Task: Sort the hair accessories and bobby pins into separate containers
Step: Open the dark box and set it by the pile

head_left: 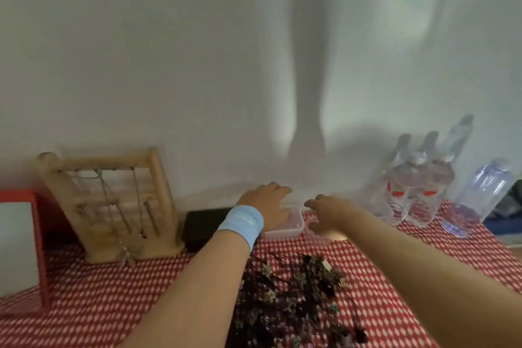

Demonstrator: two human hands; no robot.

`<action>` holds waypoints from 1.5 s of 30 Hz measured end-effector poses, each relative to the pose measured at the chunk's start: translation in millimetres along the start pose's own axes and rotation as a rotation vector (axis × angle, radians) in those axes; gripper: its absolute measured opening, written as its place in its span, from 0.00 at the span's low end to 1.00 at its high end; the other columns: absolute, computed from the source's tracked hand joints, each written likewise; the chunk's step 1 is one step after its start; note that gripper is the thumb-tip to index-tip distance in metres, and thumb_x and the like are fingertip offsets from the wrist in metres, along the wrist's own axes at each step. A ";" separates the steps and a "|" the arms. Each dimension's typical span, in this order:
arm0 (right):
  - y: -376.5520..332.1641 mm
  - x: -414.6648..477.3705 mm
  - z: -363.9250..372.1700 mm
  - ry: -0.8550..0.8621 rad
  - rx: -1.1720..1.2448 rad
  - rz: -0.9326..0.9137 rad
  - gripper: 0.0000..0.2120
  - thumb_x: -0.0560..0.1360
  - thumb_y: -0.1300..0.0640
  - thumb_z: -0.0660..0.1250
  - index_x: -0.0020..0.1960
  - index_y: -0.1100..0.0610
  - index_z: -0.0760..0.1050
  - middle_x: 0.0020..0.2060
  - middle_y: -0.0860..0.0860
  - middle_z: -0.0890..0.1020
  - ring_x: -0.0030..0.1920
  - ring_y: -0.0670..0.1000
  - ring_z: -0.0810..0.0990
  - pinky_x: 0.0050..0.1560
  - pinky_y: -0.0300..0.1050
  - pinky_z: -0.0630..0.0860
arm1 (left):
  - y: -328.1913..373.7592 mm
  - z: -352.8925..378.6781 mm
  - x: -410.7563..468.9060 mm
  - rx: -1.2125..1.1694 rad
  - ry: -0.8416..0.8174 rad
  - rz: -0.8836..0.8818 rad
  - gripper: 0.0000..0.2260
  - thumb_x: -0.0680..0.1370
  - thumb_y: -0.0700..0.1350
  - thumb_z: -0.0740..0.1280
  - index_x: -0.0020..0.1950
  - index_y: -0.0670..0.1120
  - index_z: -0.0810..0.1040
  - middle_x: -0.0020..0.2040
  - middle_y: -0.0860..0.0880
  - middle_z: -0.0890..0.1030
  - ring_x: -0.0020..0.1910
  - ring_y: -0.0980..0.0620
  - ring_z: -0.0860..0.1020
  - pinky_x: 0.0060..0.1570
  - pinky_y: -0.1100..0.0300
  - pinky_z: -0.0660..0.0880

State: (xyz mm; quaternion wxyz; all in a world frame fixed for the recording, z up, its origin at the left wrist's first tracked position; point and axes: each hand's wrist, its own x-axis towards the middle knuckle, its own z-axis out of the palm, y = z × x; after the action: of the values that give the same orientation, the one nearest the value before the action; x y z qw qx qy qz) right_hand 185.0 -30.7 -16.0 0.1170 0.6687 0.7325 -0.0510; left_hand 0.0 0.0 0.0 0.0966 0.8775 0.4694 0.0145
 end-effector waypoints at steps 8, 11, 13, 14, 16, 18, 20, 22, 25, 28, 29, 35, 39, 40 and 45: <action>2.8 5.7 68.4 0.135 -0.150 0.009 0.26 0.81 0.38 0.54 0.72 0.52 0.69 0.66 0.55 0.77 0.64 0.58 0.76 0.67 0.58 0.70 | 8.9 73.6 22.1 0.021 -0.012 -0.010 0.16 0.79 0.50 0.57 0.64 0.58 0.76 0.63 0.48 0.75 0.60 0.44 0.74 0.58 0.48 0.74; 5.2 2.7 78.6 0.233 -0.066 0.028 0.27 0.81 0.39 0.56 0.73 0.53 0.67 0.67 0.57 0.75 0.65 0.59 0.75 0.67 0.57 0.72 | 9.2 82.1 14.0 0.011 0.074 -0.028 0.18 0.78 0.51 0.59 0.69 0.56 0.73 0.66 0.48 0.73 0.64 0.45 0.72 0.61 0.49 0.72; 5.1 -10.0 80.8 0.301 -0.038 0.033 0.29 0.81 0.39 0.57 0.76 0.54 0.65 0.70 0.57 0.72 0.68 0.59 0.73 0.68 0.58 0.71 | 12.9 86.6 0.3 -0.001 0.137 -0.035 0.22 0.78 0.52 0.62 0.72 0.55 0.70 0.70 0.50 0.71 0.67 0.46 0.70 0.65 0.49 0.71; 4.0 -18.5 80.5 0.338 -0.018 0.037 0.30 0.81 0.38 0.57 0.77 0.54 0.63 0.71 0.57 0.71 0.69 0.60 0.71 0.68 0.58 0.70 | 16.5 87.6 -8.3 -0.025 0.167 -0.039 0.23 0.77 0.53 0.63 0.73 0.54 0.69 0.71 0.51 0.71 0.68 0.47 0.70 0.66 0.49 0.70; -1.3 -38.7 81.3 0.391 0.046 0.032 0.32 0.81 0.37 0.56 0.79 0.54 0.60 0.74 0.57 0.68 0.71 0.61 0.69 0.68 0.59 0.69 | 27.8 89.3 -30.1 -0.100 0.219 -0.047 0.26 0.76 0.54 0.65 0.73 0.54 0.68 0.71 0.52 0.71 0.69 0.48 0.70 0.67 0.50 0.69; -10.8 -56.8 80.9 0.414 0.117 0.016 0.34 0.81 0.36 0.55 0.80 0.54 0.58 0.75 0.58 0.66 0.72 0.61 0.68 0.69 0.60 0.68 | 38.0 93.2 -50.2 -0.170 0.237 -0.057 0.29 0.73 0.57 0.68 0.74 0.54 0.68 0.71 0.53 0.71 0.68 0.49 0.72 0.67 0.52 0.70; -21.0 -73.3 79.6 0.437 0.204 -0.010 0.34 0.82 0.35 0.53 0.80 0.54 0.58 0.75 0.58 0.66 0.71 0.61 0.70 0.68 0.59 0.69 | 46.7 96.4 -68.0 -0.283 0.235 -0.059 0.33 0.68 0.59 0.73 0.72 0.56 0.69 0.67 0.54 0.75 0.65 0.51 0.74 0.65 0.51 0.72; -31.0 -85.7 77.7 0.442 0.328 -0.056 0.33 0.82 0.35 0.52 0.79 0.54 0.60 0.73 0.57 0.68 0.68 0.60 0.73 0.66 0.57 0.71 | 51.9 95.9 -82.8 -0.418 0.252 -0.061 0.37 0.63 0.60 0.77 0.70 0.55 0.70 0.63 0.56 0.76 0.61 0.53 0.76 0.63 0.53 0.74; -46.1 -94.2 70.7 0.438 0.428 -0.124 0.32 0.82 0.34 0.50 0.75 0.56 0.64 0.68 0.56 0.73 0.62 0.57 0.76 0.61 0.54 0.73 | 47.8 88.6 -98.5 -0.528 0.332 -0.065 0.40 0.62 0.60 0.79 0.69 0.53 0.69 0.60 0.57 0.76 0.58 0.55 0.76 0.61 0.58 0.73; -57.6 -86.5 63.3 0.429 0.449 -0.155 0.31 0.82 0.35 0.48 0.70 0.57 0.68 0.61 0.55 0.77 0.55 0.54 0.77 0.54 0.50 0.72 | 31.6 83.5 -101.3 -0.626 0.379 -0.076 0.36 0.62 0.57 0.81 0.66 0.50 0.74 0.58 0.55 0.79 0.56 0.56 0.78 0.60 0.58 0.75; -60.5 -81.0 62.4 0.429 0.440 -0.158 0.30 0.82 0.35 0.47 0.68 0.57 0.69 0.58 0.54 0.78 0.52 0.52 0.77 0.53 0.50 0.73 | 25.4 83.4 -100.2 -0.658 0.369 -0.082 0.35 0.61 0.57 0.81 0.65 0.50 0.75 0.57 0.55 0.80 0.55 0.56 0.79 0.61 0.57 0.75; -69.5 -30.0 62.2 0.450 0.417 -0.209 0.33 0.80 0.33 0.41 0.62 0.55 0.72 0.52 0.50 0.79 0.48 0.50 0.77 0.50 0.48 0.73 | -17.0 79.8 -80.3 -0.747 0.322 -0.075 0.29 0.62 0.52 0.82 0.61 0.51 0.80 0.54 0.57 0.82 0.54 0.61 0.79 0.62 0.59 0.74; -70.3 6.9 63.7 0.454 0.435 -0.237 0.36 0.76 0.32 0.38 0.60 0.54 0.74 0.50 0.49 0.79 0.49 0.50 0.77 0.51 0.45 0.71 | -41.9 72.1 -57.6 -0.741 0.251 -0.106 0.30 0.64 0.52 0.82 0.63 0.50 0.78 0.55 0.57 0.82 0.53 0.62 0.79 0.62 0.60 0.73; -70.0 13.0 62.4 0.449 0.438 -0.237 0.36 0.76 0.32 0.38 0.60 0.54 0.74 0.50 0.49 0.79 0.49 0.50 0.77 0.51 0.45 0.69 | -45.7 69.0 -53.1 -0.731 0.231 -0.111 0.30 0.64 0.53 0.81 0.63 0.50 0.79 0.54 0.58 0.82 0.53 0.63 0.79 0.62 0.61 0.72; -73.0 13.0 47.5 0.417 0.584 -0.233 0.31 0.84 0.37 0.42 0.59 0.56 0.77 0.56 0.54 0.82 0.55 0.52 0.78 0.57 0.45 0.68 | -51.1 54.3 -49.0 -0.724 0.203 -0.117 0.18 0.67 0.55 0.77 0.53 0.48 0.83 0.48 0.51 0.85 0.51 0.51 0.83 0.60 0.54 0.76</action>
State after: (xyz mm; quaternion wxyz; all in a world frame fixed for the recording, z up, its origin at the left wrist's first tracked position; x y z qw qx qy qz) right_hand 116.5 -36.5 -71.0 -0.2366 0.5822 0.7663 -0.1335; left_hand -63.1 -21.4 -59.4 0.3541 0.7524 0.4906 0.2605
